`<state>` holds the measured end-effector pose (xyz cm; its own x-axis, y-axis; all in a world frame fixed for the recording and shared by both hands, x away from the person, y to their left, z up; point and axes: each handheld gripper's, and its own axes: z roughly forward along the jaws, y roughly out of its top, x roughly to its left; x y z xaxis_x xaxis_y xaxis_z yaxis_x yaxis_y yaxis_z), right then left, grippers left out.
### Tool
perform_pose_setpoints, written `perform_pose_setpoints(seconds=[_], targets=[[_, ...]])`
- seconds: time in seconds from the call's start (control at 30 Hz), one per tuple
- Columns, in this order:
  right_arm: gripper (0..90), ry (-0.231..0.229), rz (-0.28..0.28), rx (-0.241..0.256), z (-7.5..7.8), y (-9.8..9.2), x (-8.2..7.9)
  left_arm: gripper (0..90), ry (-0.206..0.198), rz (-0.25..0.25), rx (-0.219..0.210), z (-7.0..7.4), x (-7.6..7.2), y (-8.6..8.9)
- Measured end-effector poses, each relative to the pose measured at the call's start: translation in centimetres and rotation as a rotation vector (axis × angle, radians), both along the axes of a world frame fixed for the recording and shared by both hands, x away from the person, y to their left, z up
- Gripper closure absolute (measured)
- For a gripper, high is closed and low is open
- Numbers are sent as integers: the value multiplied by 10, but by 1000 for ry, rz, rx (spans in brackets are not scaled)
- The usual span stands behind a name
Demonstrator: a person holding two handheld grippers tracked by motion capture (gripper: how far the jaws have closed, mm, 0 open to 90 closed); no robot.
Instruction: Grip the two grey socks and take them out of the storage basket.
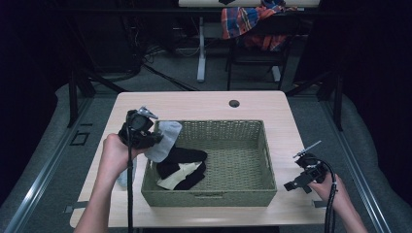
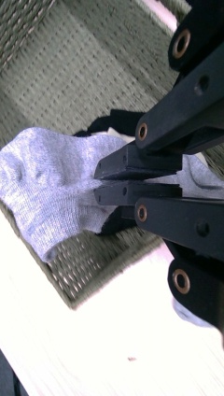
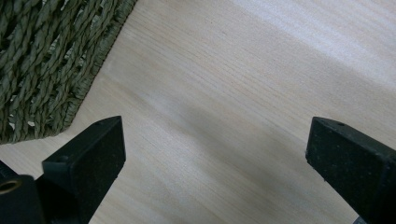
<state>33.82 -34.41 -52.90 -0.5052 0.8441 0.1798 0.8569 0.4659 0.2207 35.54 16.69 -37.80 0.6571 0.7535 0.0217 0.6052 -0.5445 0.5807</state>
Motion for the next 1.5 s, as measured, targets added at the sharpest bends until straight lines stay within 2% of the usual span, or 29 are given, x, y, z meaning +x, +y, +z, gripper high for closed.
perform_pose_setpoints(seconds=[0.2, 0.23, 0.33, 0.4, 0.5, 0.57, 0.63, 0.7, 0.73, 0.83, 0.87, 0.9, 0.93, 0.97, 1.0, 1.07, 1.13, 1.17, 1.3, 1.37, 1.5], targets=[[45, -2, -9, 11, 0, 0, -1, 867, -13, 43, -15, 5, -2, 17], [45, -1, -8, 12, 0, 0, -1, 867, -20, 64, -12, 6, -2, 24], [45, 3, -6, 10, -1, 0, 0, 867, -13, 86, -8, 6, -1, 32], [45, 3, -7, 9, -1, 0, 0, 866, -3, 122, -13, 3, 2, 42], [45, 12, 4, 5, 0, -1, 0, 867, 1, 142, -17, 0, 4, 49], [45, 12, 6, 2, 0, -1, 0, 867, 9, 181, -16, -4, 7, 60], [45, 6, -1, 0, 0, -1, 0, 867, 14, 191, -16, -5, 8, 64], [45, 6, -12, 17, -1, 0, -1, 867, 18, 221, -2, -8, 9, 70], [45, 6, -5, 3, -1, -1, 0, 867, 30, 240, 8, -13, 11, 76], [45, -7, -26, 14, -3, 1, -1, 867, 45, 262, 25, -21, 14, 81], [45, 11, 5, -6, -1, 0, 0, 867, 60, 275, 23, -28, 17, 87], [45, 14, 9, -10, -1, -1, 1, 867, 60, 275, 23, -28, 17, 87], [45, -9, -27, 12, -3, 1, -1, 866, 66, 266, 13, -35, 19, 92], [46, -9, -26, 17, -3, 1, -1, 867, 66, 266, 13, -35, 19, 92], [46, -7, -26, 16, -3, 1, -2, 867, 86, 275, 26, -43, 22, 97], [46, 12, 4, 0, -1, 0, 0, 866, 106, 292, 16, -51, 24, 103], [46, 10, 0, 4, -2, 0, 0, 867, 111, 302, 16, -56, 25, 107], [47, -5, -24, 21, -3, 1, -1, 867, 119, 308, 15, -58, 26, 109], [47, 4, -15, 14, -3, 0, -1, 867, 149, 333, 11, -74, 30, 118], [47, 13, 1, 2, -2, 0, 0, 866, 164, 332, 12, -81, 31, 122], [48, 9, -5, 5, -1, 0, 0, 866, 193, 338, 20, -93, 34, 125]])
